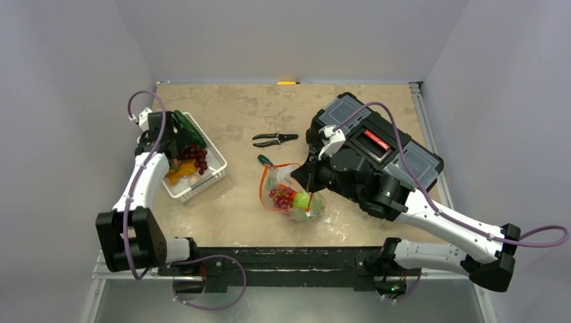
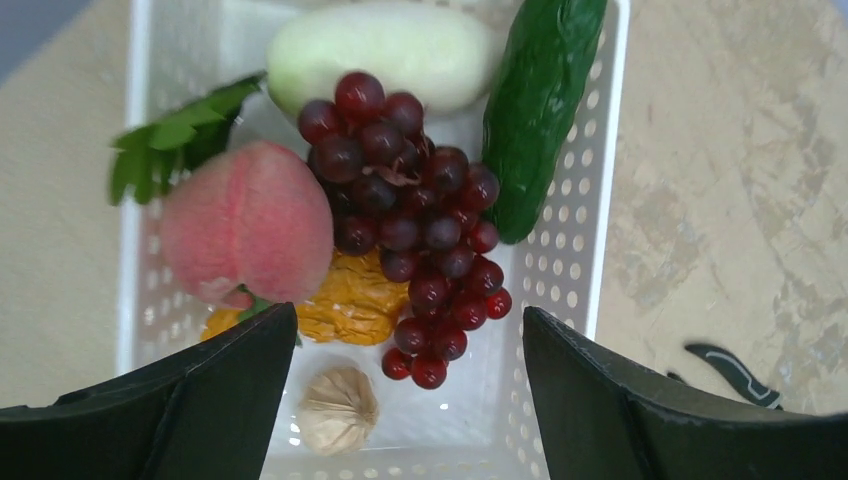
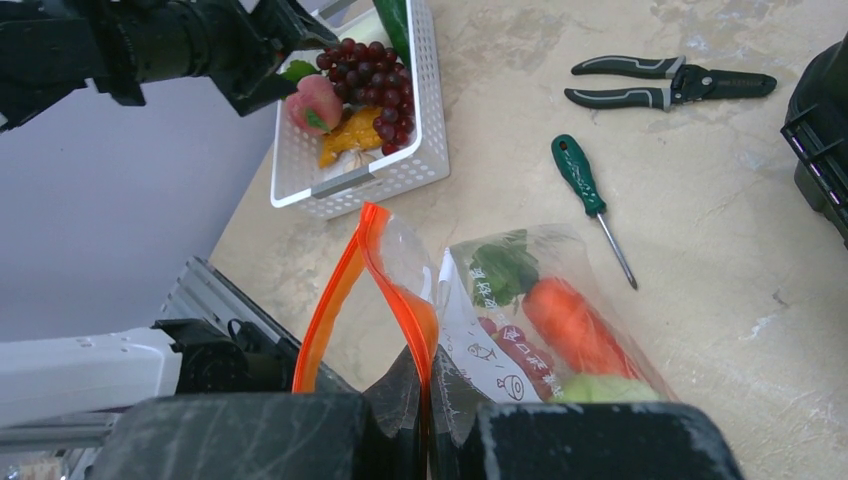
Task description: Place the food in the zip-top bag and seal the zipper
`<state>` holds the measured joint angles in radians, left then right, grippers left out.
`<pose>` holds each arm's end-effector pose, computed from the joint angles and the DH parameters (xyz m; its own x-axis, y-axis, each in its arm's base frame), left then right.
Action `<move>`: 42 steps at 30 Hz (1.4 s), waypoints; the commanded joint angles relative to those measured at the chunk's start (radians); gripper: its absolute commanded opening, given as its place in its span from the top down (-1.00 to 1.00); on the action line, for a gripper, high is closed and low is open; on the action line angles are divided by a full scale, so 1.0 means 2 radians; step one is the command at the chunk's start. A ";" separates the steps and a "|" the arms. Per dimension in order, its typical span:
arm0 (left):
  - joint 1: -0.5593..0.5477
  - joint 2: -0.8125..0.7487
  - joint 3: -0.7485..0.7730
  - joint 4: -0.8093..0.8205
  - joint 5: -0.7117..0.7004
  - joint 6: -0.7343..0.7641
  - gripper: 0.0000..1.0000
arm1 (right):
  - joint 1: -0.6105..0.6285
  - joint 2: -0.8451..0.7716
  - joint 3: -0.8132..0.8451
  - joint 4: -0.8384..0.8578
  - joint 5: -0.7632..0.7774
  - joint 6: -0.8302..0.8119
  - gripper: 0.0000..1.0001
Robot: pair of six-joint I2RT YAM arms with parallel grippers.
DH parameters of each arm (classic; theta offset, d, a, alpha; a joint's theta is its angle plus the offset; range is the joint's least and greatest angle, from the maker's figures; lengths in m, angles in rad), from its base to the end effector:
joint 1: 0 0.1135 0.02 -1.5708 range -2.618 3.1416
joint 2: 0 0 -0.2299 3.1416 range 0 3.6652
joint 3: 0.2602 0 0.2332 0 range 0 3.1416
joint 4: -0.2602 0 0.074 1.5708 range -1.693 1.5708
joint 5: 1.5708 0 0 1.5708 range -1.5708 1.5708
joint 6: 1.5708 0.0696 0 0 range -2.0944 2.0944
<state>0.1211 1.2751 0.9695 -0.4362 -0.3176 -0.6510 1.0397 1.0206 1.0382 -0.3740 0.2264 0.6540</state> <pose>0.2845 0.0565 0.2282 -0.3255 -0.6195 -0.7143 -0.6795 0.6786 -0.2789 0.1436 0.2137 0.3239 -0.5866 0.1719 -0.7914 -0.4748 0.7187 0.5080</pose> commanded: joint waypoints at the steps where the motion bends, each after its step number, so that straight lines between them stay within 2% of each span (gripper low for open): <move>1: 0.012 0.045 0.029 -0.004 0.088 -0.058 -0.64 | -0.001 -0.015 0.001 0.038 0.008 0.000 1.00; 7: 0.023 0.097 0.042 -0.013 0.094 -0.081 -0.58 | -0.001 -0.020 -0.002 0.039 0.008 0.000 1.00; 17: 0.045 0.173 0.047 0.022 0.184 -0.100 -0.49 | -0.001 -0.023 -0.006 0.039 0.010 0.002 1.00; 19: 0.049 0.181 0.046 0.027 0.197 -0.104 -0.36 | -0.002 -0.022 -0.005 0.039 0.011 0.002 1.00; 23: 0.054 0.198 0.047 0.029 0.214 -0.109 -0.27 | -0.001 -0.016 -0.002 0.042 0.007 0.001 1.00; 25: 0.057 0.205 0.048 0.029 0.215 -0.110 -0.30 | -0.001 -0.013 -0.002 0.044 0.005 0.002 1.00; 29: 0.056 0.217 0.056 0.017 0.208 -0.105 -0.51 | -0.001 -0.010 -0.003 0.048 0.002 0.004 1.00; 32: 0.056 0.227 0.061 0.010 0.206 -0.102 -0.47 | -0.001 -0.007 -0.002 0.048 0.000 0.003 1.00; 35: 0.056 0.232 0.061 0.009 0.204 -0.102 -0.27 | -0.001 -0.005 0.000 0.048 0.000 0.003 1.00; 39: 0.056 0.229 0.060 0.013 0.209 -0.094 0.25 | -0.001 -0.006 0.004 0.045 0.000 0.003 1.00; 42: 0.055 0.211 0.057 0.017 0.209 -0.086 0.46 | -0.001 -0.006 0.007 0.043 0.001 0.003 1.00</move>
<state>0.2226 1.7256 1.0756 -0.4080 0.0986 -0.8482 1.0397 1.0142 1.0222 -0.3592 0.2184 0.6544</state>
